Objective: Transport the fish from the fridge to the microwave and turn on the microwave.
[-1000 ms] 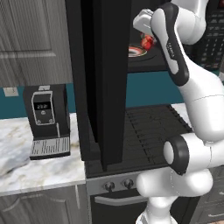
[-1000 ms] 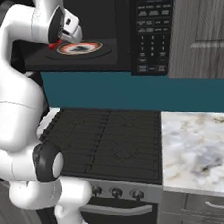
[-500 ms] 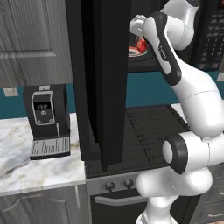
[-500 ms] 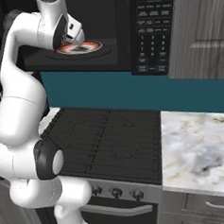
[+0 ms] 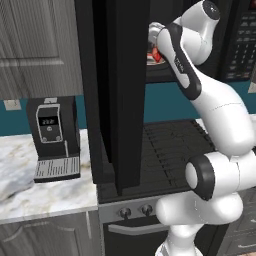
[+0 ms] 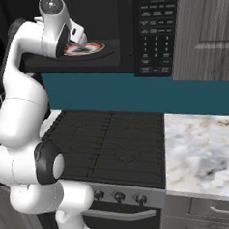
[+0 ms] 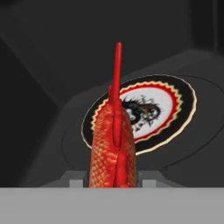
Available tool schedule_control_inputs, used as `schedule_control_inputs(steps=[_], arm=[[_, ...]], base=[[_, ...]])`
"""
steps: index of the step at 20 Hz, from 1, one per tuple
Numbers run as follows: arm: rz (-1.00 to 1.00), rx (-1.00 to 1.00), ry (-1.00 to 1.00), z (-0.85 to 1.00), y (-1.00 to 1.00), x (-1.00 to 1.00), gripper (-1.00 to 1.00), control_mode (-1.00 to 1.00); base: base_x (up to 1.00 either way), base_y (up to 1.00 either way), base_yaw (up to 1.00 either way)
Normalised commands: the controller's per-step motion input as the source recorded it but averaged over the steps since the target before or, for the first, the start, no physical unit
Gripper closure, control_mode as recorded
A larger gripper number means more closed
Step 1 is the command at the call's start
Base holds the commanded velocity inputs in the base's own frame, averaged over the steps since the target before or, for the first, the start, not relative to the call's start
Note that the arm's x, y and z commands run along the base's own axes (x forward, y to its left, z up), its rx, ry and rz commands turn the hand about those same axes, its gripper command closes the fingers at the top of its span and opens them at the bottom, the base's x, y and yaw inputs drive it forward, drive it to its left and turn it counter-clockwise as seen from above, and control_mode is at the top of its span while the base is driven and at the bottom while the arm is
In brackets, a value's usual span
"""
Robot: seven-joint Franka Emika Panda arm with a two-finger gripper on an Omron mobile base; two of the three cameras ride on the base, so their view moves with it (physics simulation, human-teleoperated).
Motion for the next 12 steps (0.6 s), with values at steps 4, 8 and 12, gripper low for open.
schedule_control_inputs(steps=[4,8,12], arm=[[0.00,0.00,0.00,-0.01,0.00,0.24,1.00,-1.00],[0.00,0.00,0.00,0.00,0.00,0.22,1.00,-1.00],[0.00,0.00,0.00,0.00,0.00,0.24,1.00,-1.00]], base=[[0.00,0.00,0.00],[0.00,0.00,0.00],[0.00,0.00,0.00]])
